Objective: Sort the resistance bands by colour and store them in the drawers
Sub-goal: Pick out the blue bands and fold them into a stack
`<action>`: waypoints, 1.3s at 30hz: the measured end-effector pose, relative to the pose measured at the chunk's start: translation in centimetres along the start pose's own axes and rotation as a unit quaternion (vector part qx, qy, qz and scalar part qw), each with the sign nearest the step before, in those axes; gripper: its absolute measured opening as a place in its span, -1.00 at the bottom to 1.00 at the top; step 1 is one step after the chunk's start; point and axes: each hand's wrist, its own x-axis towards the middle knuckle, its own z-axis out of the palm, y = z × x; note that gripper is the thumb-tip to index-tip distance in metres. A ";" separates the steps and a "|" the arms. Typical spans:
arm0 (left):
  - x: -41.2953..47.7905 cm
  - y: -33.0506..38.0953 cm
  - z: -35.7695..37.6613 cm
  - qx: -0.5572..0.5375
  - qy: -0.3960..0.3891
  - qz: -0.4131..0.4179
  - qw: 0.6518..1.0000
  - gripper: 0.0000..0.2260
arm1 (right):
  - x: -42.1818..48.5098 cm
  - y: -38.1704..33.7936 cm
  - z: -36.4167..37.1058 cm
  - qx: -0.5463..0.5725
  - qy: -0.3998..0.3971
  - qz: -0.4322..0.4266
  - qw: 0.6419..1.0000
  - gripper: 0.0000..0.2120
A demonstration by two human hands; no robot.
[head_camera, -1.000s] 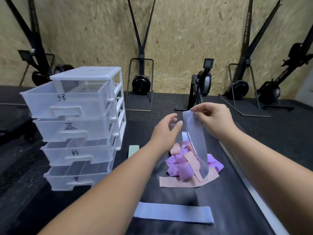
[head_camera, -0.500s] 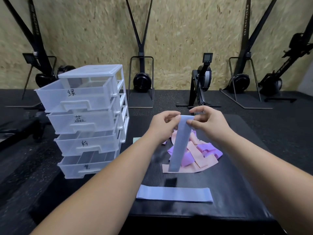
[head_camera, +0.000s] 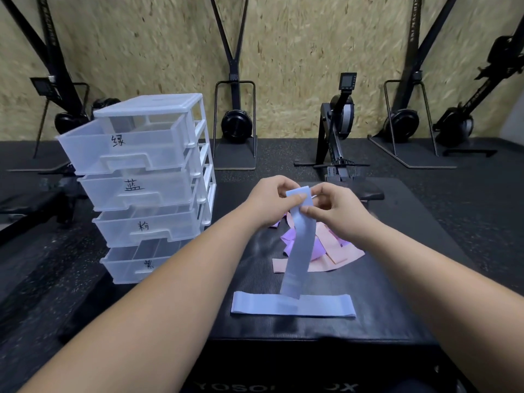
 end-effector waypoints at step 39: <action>-13.0 -20.9 1.4 0.389 0.009 -0.081 0.918 -0.90 | -11.9 17.8 1.1 -0.345 -0.047 0.093 0.933 -0.81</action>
